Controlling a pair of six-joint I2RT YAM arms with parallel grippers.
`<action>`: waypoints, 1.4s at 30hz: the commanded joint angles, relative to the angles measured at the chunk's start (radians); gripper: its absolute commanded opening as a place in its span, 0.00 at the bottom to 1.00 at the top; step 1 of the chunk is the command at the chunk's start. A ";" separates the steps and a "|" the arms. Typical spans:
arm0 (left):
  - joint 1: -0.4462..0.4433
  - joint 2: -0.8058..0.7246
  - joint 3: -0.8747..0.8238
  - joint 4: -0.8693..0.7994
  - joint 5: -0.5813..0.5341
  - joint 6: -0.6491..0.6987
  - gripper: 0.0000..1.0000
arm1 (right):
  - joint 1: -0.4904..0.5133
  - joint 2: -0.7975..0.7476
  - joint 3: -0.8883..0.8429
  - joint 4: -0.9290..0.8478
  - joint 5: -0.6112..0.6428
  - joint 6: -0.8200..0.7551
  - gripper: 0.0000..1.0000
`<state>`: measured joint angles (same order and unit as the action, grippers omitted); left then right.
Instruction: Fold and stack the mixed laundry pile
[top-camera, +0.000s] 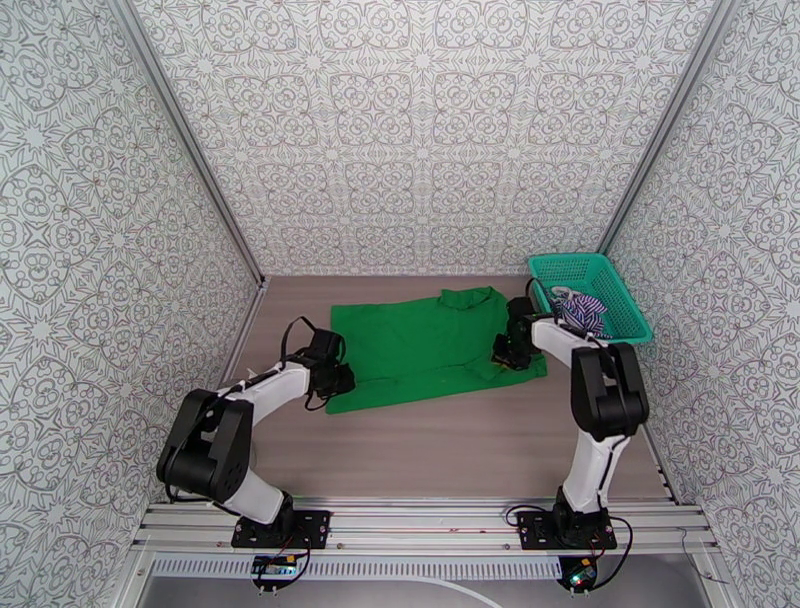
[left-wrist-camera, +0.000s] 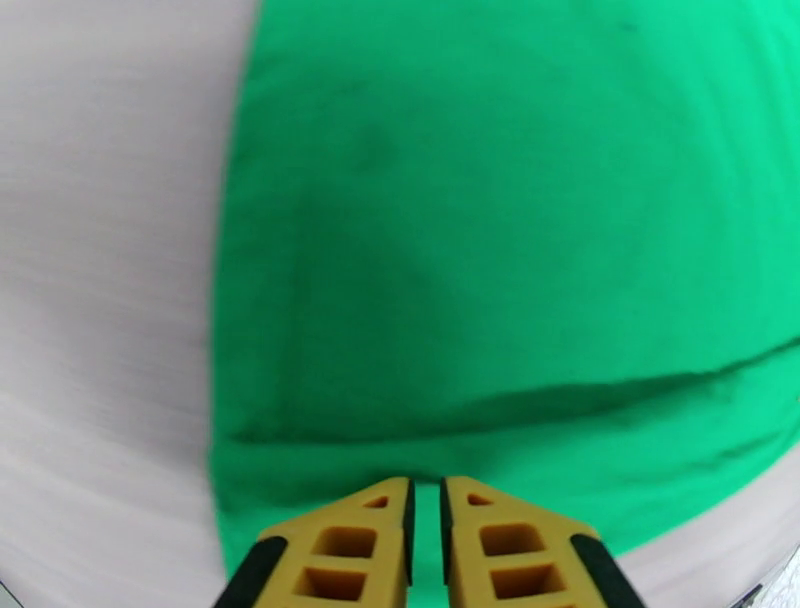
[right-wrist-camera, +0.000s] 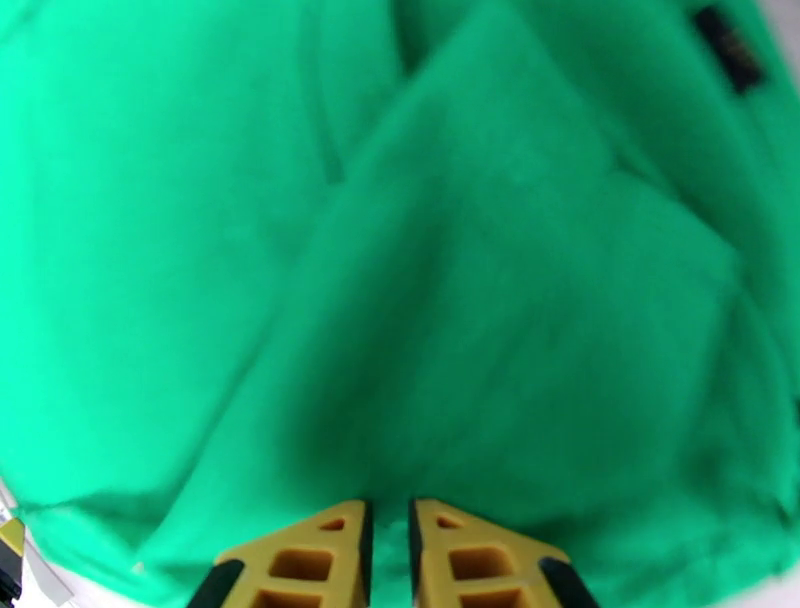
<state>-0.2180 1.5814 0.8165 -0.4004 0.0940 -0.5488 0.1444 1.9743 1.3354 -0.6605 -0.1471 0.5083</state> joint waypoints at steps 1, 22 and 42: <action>0.050 -0.012 -0.055 0.040 0.015 -0.001 0.16 | -0.001 0.052 0.034 0.030 0.066 0.000 0.20; -0.019 0.069 0.172 0.105 0.196 0.098 0.28 | 0.040 -0.060 0.018 -0.006 0.135 0.085 0.35; 0.098 -0.046 -0.209 0.215 0.288 0.028 0.17 | 0.223 -0.272 -0.430 0.076 0.199 0.389 0.35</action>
<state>-0.1268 1.5623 0.6350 -0.0902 0.3737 -0.5491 0.3317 1.7416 1.0039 -0.5076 0.0448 0.8082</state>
